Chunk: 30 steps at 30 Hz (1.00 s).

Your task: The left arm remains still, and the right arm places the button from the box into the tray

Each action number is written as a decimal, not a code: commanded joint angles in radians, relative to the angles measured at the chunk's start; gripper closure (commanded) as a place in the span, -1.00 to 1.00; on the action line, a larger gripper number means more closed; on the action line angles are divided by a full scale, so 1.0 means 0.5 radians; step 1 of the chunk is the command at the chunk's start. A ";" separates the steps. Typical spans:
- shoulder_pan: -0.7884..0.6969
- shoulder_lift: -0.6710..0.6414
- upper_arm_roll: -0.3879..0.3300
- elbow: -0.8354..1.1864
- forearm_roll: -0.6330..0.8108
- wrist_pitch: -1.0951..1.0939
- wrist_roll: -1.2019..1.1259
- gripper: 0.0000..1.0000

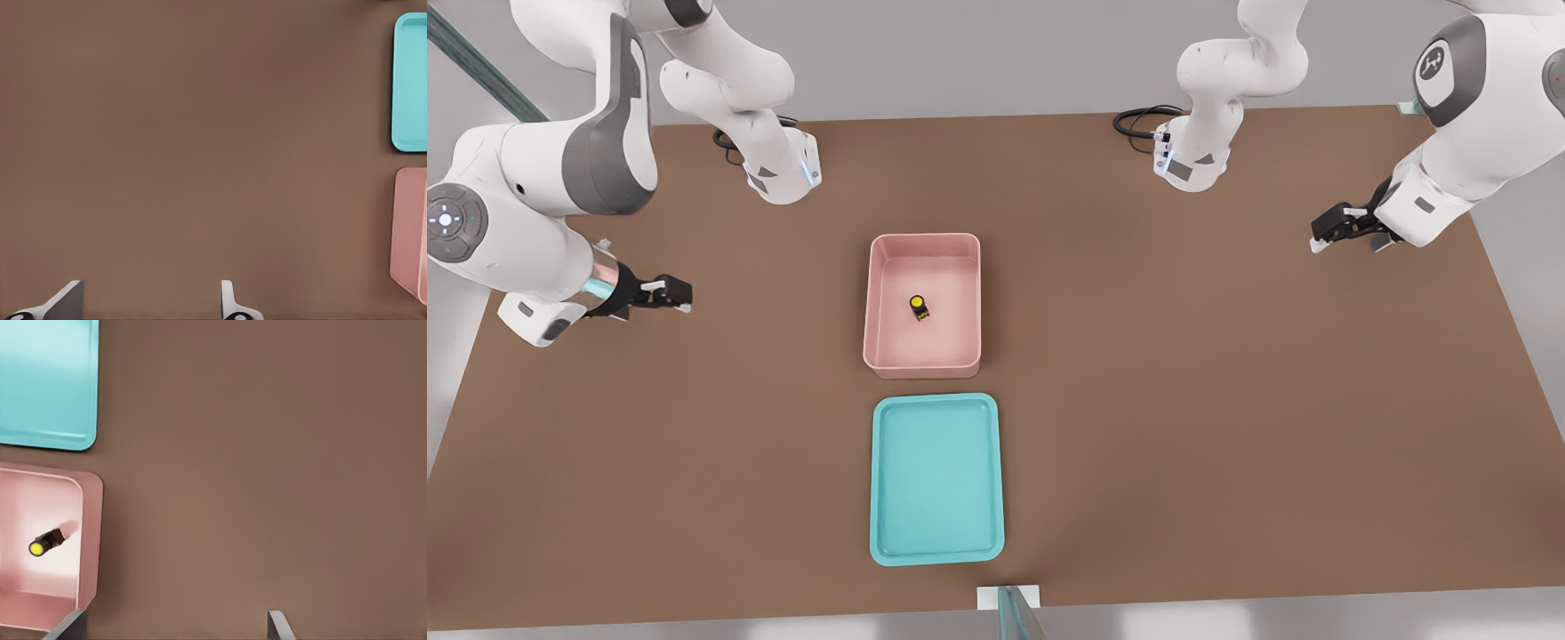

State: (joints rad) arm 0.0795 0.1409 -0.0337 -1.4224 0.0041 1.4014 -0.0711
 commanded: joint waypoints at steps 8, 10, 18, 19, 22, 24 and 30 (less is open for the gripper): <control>0.884 0.455 0.368 0.047 -0.072 0.446 0.624 -1.00; 1.004 0.494 0.374 -0.030 -0.131 0.572 0.817 -1.00; 0.967 0.313 0.374 -1.085 -0.171 1.738 0.934 -1.00; 0.964 0.313 0.374 -1.180 -0.195 1.848 0.934 -1.00; 0.985 0.356 0.374 -1.294 -0.201 2.054 0.980 -1.00; 0.992 0.427 0.374 -1.312 -0.284 2.109 0.998 -1.00; 0.967 0.479 0.374 -1.533 -0.340 2.382 0.998 -1.00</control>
State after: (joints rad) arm 0.5652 0.3801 0.1533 -2.1763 -0.1484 2.4439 0.2845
